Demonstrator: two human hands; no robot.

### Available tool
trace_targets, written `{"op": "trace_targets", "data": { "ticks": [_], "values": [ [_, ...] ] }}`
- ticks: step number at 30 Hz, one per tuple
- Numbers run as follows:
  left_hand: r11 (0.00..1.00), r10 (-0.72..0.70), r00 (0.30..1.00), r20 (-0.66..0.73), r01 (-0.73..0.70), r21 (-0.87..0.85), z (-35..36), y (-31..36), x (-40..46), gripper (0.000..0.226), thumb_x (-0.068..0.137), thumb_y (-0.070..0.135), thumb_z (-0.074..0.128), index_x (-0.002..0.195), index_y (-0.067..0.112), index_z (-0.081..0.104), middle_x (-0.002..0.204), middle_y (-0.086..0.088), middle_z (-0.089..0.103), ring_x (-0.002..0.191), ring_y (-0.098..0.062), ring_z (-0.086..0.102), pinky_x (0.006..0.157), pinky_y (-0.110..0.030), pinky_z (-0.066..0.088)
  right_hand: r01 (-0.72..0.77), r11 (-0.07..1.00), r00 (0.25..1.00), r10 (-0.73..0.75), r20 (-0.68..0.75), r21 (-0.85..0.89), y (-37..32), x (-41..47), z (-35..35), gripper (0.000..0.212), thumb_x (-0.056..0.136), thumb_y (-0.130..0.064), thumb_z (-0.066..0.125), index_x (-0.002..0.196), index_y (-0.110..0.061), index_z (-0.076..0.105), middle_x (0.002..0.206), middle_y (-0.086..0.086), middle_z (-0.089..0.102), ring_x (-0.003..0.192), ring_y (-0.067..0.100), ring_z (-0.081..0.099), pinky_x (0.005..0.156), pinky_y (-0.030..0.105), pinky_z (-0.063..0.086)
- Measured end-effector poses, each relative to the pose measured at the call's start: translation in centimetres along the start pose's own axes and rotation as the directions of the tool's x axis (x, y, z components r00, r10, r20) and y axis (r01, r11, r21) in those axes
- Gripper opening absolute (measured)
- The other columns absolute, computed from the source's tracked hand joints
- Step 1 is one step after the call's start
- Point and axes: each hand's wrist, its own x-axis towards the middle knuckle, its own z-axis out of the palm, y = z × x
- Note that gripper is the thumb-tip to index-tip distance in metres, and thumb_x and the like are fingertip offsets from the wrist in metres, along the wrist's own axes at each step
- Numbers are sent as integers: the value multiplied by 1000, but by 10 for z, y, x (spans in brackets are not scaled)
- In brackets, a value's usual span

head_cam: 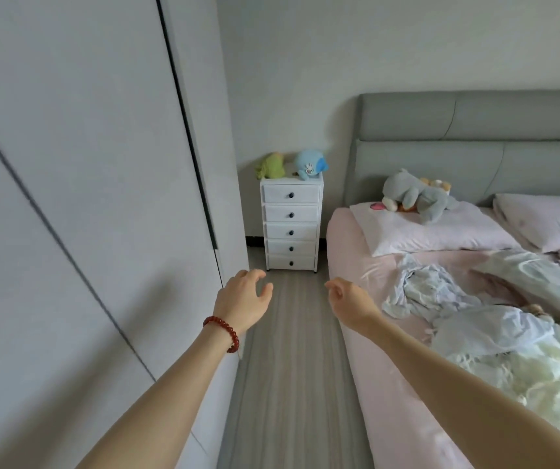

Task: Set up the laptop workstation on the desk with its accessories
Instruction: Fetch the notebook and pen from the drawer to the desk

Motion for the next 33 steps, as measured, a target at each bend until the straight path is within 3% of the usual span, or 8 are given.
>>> {"op": "trace_targets", "data": {
  "ticks": [5,7,11,17,24,28,31,33],
  "values": [
    [996,75,995,61,-72,-45,24,21,145,34,93,31,45,122,14,54,127,-4,56,116,-20,52,97,-39,44,-80,996,994,82,-66,33,14,112,-35,33,94,-13,34,119,-13,56,112,14,66,98,30,60,87,34,49],
    [993,113,990,88,-109,-50,44,33,202,35,94,30,44,124,14,53,128,-4,55,117,-19,52,96,-35,45,-101,994,990,104,-94,40,28,163,-48,35,94,-12,35,123,-11,55,118,13,64,102,28,59,89,32,46],
    [991,125,988,96,-120,-52,88,34,307,35,94,30,43,125,15,51,127,-2,54,111,-16,54,86,-27,44,-96,995,991,98,-87,27,56,271,-58,33,96,-10,33,120,-9,56,115,16,64,93,27,60,84,31,47],
    [995,-41,994,103,50,-85,132,16,451,33,94,29,45,122,16,53,124,-4,56,111,-17,54,87,-30,48,-114,993,993,114,11,-21,87,435,-72,35,97,-15,33,126,-13,51,123,10,60,104,26,59,88,30,47],
    [985,-141,984,108,151,-83,164,-24,593,33,92,29,47,121,14,52,120,-5,58,103,-19,58,82,-34,51,-32,993,993,45,111,-112,79,599,-53,37,97,-16,32,133,-17,42,133,6,51,112,24,54,94,34,45],
    [977,-164,974,158,183,-110,199,-54,696,38,94,27,45,128,10,47,124,-8,56,112,-22,54,91,-37,48,-20,991,991,36,127,-130,81,694,-24,45,96,-15,32,141,-17,31,144,4,37,121,24,47,96,36,45],
    [956,-233,947,220,265,-129,228,-74,763,39,95,27,41,130,10,44,129,-8,52,115,-22,52,95,-40,45,-45,984,989,68,135,-170,86,758,-2,50,96,-14,33,144,-15,22,150,4,28,132,25,36,103,37,39],
    [931,-288,916,279,336,-141,255,-92,809,40,95,27,40,131,10,42,132,-9,50,116,-23,51,96,-38,44,-69,975,983,103,153,-211,94,807,14,54,95,-15,34,146,-14,15,154,4,20,139,23,23,112,36,26]
  ]
}}
